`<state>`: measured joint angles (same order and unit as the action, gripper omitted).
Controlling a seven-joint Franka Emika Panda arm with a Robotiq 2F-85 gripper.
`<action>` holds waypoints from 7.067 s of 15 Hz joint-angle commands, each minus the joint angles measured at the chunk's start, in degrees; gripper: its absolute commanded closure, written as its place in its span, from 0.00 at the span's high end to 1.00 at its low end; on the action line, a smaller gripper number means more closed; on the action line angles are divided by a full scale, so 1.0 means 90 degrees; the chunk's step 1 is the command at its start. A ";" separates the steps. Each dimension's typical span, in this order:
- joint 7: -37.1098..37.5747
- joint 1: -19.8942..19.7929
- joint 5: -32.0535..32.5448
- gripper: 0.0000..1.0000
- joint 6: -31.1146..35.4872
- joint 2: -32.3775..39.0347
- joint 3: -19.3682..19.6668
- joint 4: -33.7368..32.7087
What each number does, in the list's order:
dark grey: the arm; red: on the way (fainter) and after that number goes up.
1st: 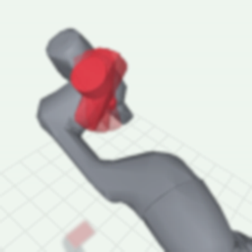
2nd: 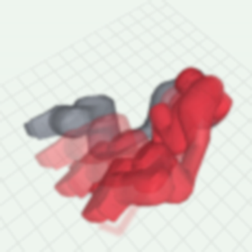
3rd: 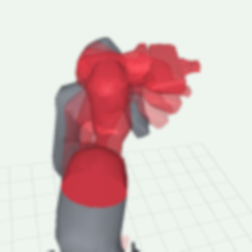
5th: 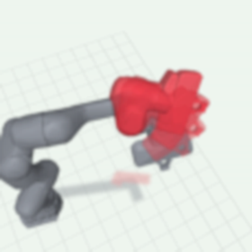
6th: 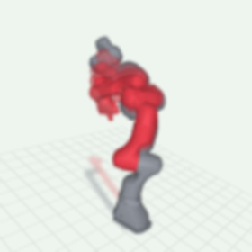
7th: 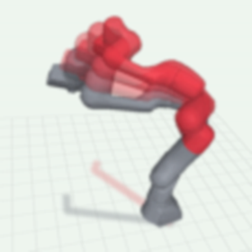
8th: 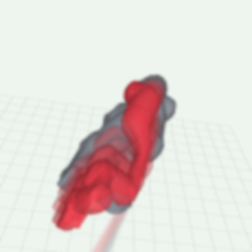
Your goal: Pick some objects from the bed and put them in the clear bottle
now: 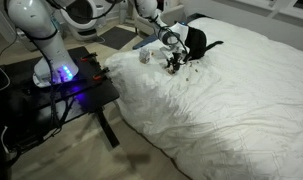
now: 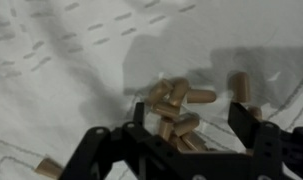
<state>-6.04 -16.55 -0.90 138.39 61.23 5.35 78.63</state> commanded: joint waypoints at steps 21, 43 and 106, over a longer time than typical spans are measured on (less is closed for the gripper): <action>0.0446 0.0013 -0.0320 0.00 -0.0349 -0.0761 0.0021 0.0493; 0.0335 0.0961 0.0595 0.00 0.0049 -0.4010 0.0110 0.4420; -0.1044 0.1242 0.0964 0.00 0.1810 -0.4252 -0.0684 0.5253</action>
<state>-13.36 -3.74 9.39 154.64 26.66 0.34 124.61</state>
